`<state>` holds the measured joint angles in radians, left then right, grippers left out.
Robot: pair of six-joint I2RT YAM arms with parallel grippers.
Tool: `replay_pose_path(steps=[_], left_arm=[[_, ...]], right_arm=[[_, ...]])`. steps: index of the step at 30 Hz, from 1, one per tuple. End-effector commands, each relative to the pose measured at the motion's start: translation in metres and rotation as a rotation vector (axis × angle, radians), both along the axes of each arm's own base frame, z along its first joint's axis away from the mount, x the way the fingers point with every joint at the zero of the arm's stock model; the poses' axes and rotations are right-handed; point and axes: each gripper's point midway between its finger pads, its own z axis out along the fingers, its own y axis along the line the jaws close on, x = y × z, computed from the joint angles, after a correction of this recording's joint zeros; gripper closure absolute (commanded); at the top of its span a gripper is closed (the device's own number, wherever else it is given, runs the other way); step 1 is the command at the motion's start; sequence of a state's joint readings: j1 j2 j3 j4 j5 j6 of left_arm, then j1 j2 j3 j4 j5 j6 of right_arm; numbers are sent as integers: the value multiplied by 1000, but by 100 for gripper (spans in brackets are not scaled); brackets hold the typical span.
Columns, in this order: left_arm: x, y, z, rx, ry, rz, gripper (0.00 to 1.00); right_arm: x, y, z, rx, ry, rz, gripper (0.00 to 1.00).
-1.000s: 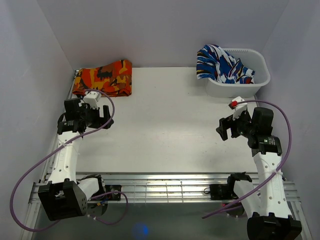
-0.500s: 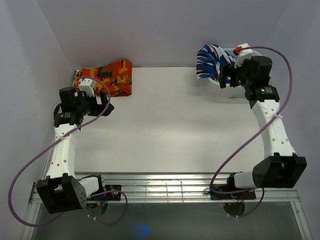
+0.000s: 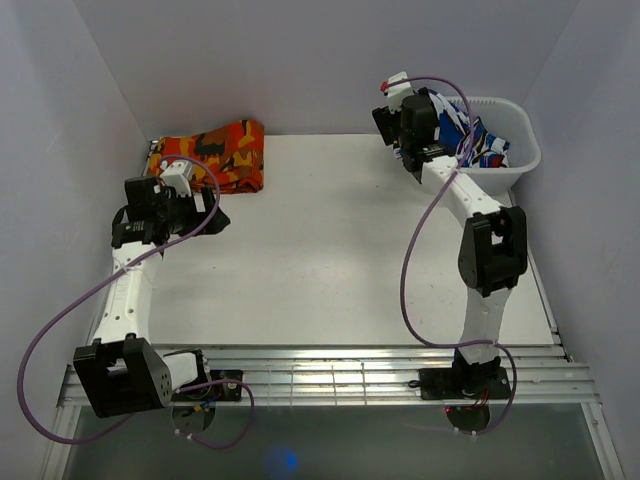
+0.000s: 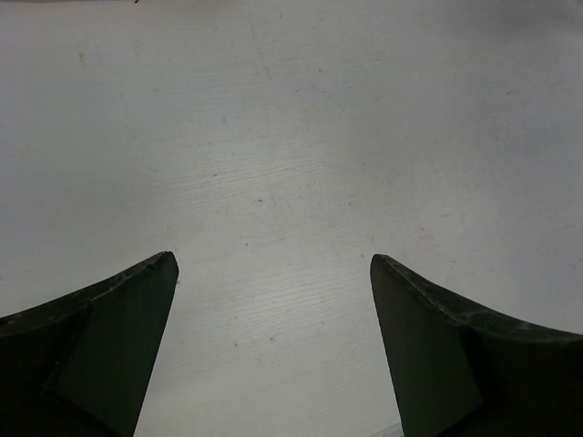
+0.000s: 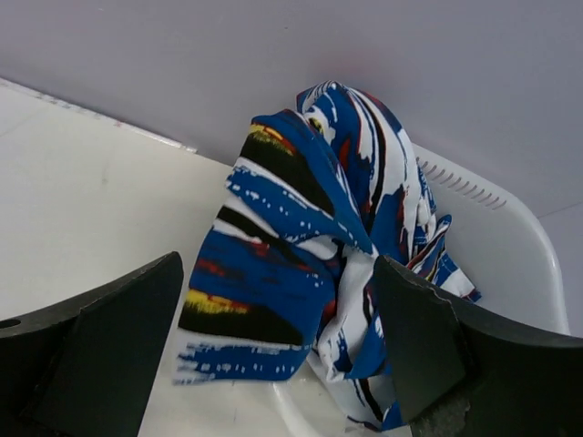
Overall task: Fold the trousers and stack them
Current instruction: Grab the trousers from the pile
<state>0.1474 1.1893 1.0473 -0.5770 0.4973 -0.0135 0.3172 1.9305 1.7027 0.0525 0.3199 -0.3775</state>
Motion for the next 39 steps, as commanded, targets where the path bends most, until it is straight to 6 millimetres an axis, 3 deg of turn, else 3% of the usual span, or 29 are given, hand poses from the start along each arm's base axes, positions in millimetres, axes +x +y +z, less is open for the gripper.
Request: replay_pose_path(steps=[1,2,3,5,6,8,14,17,18,19,21,22,24,25,27,28,30,32,35,39], left_arm=[[-10,3,-12,5,50,34,2],[-12,3,-14,9,55,34,2],[-15,4,-20,13,67,38,2],[-18,3,-22,10,71,38,2],[-19,3,-25,10,78,35,2],[-20,2,-28,3,91,36,2],[-21,0,-33,-2,106,24,2],[-20,1,-33,1,104,23,2],[-19,1,-33,0,104,26,2],[-20,0,-34,-4,107,24,2],[-20,-1,-35,-10,109,22,2],[-20,-1,-37,-14,116,23,2],[-20,-1,-38,-15,117,21,2],[-19,-1,-39,-16,120,25,2],[-18,1,-39,-12,121,32,2],[-18,1,-38,-8,120,36,2],[-18,2,-37,-5,116,39,2],[-18,2,-35,-2,110,39,2],[-18,3,-34,-2,106,48,2],[-16,0,-26,-25,94,51,2]], right_arm=[[35,-15,38,-45,-187,-134,10],[42,-15,46,-48,-218,-149,10],[53,-13,26,-74,-194,-149,10],[65,-15,33,-112,-228,-175,10],[73,-16,19,-137,-217,-187,10],[78,-24,28,-178,-265,-226,10],[83,-52,27,-232,-289,-300,10],[82,-75,28,-183,-275,-335,0],[82,-86,21,-176,-239,-341,8],[83,-89,20,-151,-227,-325,22],[84,-100,20,-83,-205,-321,31],[85,-100,18,-69,-179,-292,41],[87,-107,17,0,-158,-269,51],[87,-104,16,21,-140,-239,65],[86,-106,23,59,-135,-197,78],[85,-104,27,82,-139,-183,90],[82,-110,46,92,-168,-171,92],[78,-120,86,101,-260,-186,92],[59,-154,170,148,-481,-240,92],[-7,-181,306,233,-858,-292,92]])
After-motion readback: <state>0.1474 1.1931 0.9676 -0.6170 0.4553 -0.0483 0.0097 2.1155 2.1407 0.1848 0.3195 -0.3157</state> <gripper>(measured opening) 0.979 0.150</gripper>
